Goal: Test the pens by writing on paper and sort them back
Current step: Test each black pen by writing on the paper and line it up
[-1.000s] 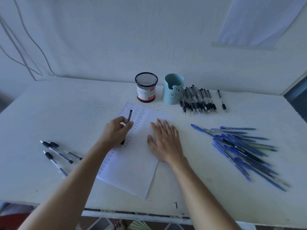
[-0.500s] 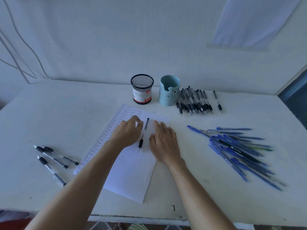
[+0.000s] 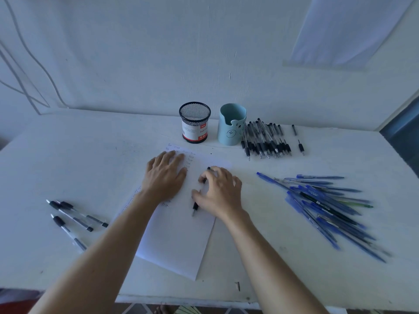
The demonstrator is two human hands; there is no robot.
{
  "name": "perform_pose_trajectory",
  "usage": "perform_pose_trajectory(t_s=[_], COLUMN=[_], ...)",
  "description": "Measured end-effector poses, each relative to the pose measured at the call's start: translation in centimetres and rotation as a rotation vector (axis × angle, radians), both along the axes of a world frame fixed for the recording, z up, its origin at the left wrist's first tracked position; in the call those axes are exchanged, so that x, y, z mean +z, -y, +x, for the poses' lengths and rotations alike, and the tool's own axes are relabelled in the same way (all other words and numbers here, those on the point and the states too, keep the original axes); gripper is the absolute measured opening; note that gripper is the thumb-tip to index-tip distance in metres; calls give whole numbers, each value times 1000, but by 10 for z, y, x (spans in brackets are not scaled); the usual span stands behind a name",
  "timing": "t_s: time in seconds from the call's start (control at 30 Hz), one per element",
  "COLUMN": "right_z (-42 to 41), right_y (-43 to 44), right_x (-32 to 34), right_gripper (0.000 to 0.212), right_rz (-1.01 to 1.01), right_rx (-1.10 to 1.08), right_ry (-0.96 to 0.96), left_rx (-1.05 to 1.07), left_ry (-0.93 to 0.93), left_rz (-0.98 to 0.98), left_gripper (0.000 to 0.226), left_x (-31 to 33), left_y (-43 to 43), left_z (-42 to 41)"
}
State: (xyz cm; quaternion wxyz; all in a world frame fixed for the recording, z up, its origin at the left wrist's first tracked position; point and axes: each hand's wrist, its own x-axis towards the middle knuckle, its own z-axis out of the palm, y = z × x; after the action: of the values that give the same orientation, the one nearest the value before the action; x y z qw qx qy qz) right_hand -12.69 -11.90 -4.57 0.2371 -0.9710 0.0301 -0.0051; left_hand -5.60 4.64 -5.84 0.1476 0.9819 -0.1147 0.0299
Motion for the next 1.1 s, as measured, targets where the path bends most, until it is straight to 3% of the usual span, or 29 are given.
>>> perform_pose_trajectory(t_s=[0.13, 0.33, 0.53, 0.73, 0.87, 0.97, 1.1], right_z=[-1, 6, 14, 46, 74, 91, 111], right_y=[-1, 14, 51, 101, 126, 136, 142], right_x=[12, 14, 28, 46, 47, 44, 40], right_gripper=[30, 56, 34, 32, 29, 12, 12], right_rz=[50, 209, 397, 312, 244, 225, 180], right_rx=[-60, -135, -307, -402, -448, -467, -441], right_ry=[-6, 35, 304, 511, 472, 427, 404], left_rx=[7, 4, 0, -18, -19, -13, -14], left_ry=[6, -10, -19, -8, 7, 2, 18], left_rz=[-2, 18, -12, -91, -104, -101, -105], left_gripper=[49, 62, 57, 63, 69, 59, 63], left_x=[-1, 3, 3, 9, 9, 9, 7], left_y=[0, 3, 5, 15, 17, 19, 18], left_z=[0, -3, -2, 0, 5, 7, 8])
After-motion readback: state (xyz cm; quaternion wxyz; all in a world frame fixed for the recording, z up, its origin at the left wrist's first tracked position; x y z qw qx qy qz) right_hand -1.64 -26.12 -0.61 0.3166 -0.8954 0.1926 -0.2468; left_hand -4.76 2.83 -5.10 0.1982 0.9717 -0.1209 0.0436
